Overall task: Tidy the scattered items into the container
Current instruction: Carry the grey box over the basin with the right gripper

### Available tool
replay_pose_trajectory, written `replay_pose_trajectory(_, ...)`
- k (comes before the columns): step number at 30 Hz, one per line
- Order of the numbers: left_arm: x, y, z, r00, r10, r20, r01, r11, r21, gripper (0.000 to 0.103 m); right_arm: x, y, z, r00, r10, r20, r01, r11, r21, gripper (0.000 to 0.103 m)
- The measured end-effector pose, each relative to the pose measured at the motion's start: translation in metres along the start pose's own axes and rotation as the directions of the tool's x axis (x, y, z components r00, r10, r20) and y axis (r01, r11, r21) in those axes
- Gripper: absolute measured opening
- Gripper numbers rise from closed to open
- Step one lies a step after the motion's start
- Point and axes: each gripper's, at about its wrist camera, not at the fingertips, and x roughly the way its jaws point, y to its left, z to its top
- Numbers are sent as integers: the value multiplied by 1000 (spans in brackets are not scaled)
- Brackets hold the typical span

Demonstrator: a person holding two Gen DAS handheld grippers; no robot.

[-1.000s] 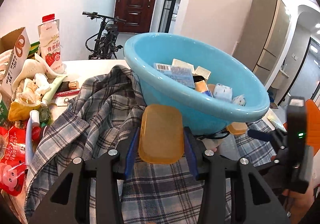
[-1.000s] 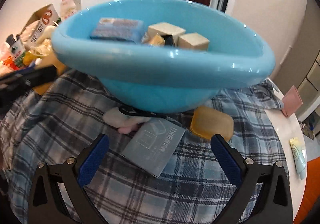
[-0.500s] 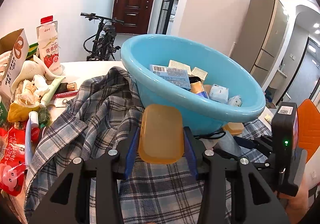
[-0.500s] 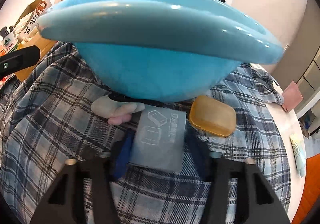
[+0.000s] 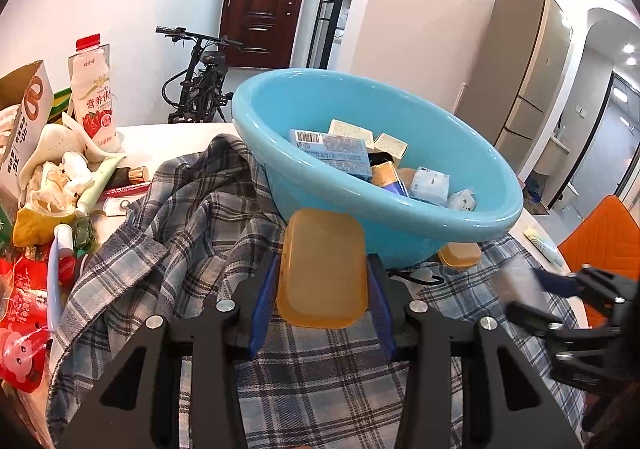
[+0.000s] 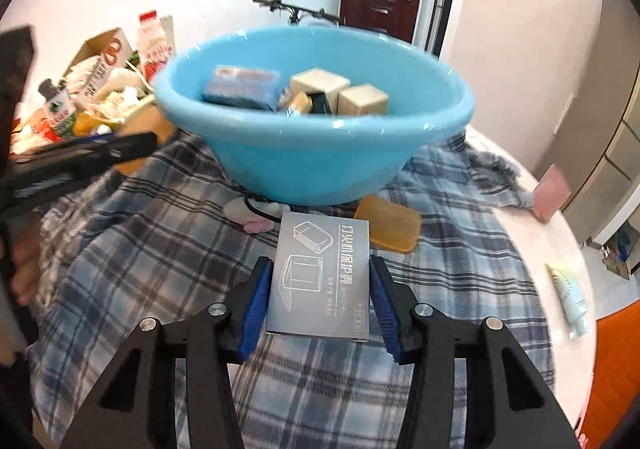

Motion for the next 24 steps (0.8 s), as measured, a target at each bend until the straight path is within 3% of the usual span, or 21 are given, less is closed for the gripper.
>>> replay_pose_trajectory(6,-2,-1,0,1000,-6,4,6,1000,-1,41,-51,0,17,994,27,102,-24,999,-29,51)
replay_pose_trajectory(12,-2,-1,0,1000,-1,5,1,1000,0,41,-88,11,59,976,43,213,-21,994,-105,51)
replay_pose_trajectory(24,2,2,0,1000,27,-3,-27,1000,-2,41,-97,14,164,920,105,377,-46,986,-163,51)
